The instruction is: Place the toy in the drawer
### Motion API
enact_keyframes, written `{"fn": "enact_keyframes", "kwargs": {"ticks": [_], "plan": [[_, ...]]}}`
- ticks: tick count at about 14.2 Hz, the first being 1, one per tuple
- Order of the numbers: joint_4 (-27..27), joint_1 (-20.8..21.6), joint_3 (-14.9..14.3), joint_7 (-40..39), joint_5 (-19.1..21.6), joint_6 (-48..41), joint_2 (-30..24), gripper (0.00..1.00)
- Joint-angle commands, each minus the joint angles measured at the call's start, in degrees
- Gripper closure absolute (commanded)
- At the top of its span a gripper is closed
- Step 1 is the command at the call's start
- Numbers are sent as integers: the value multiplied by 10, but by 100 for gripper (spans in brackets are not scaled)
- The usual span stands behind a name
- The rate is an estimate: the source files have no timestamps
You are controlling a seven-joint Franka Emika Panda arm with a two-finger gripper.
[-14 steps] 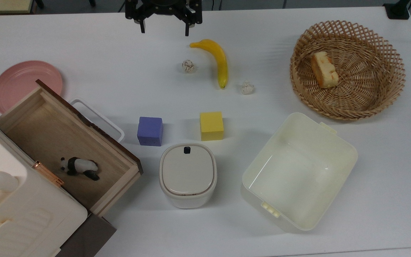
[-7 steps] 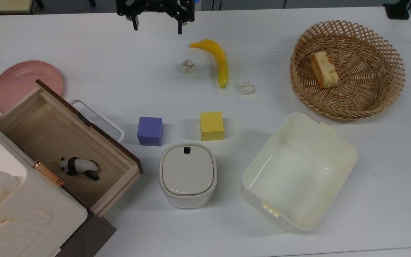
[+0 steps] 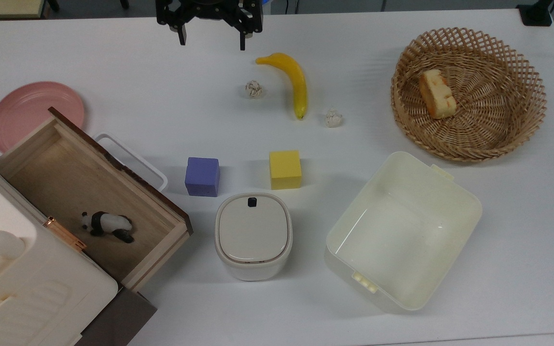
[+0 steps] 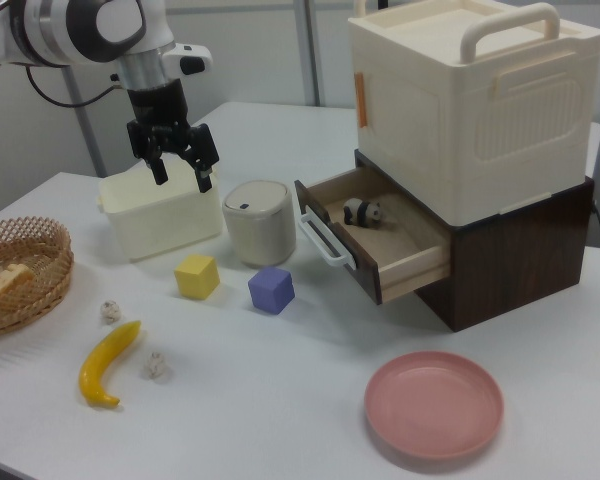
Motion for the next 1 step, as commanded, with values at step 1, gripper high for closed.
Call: {"fn": "enact_keyframes", "kwargs": {"ticks": [1], "plan": [[-25, 2, -3, 9, 5, 14, -20, 0]]}}
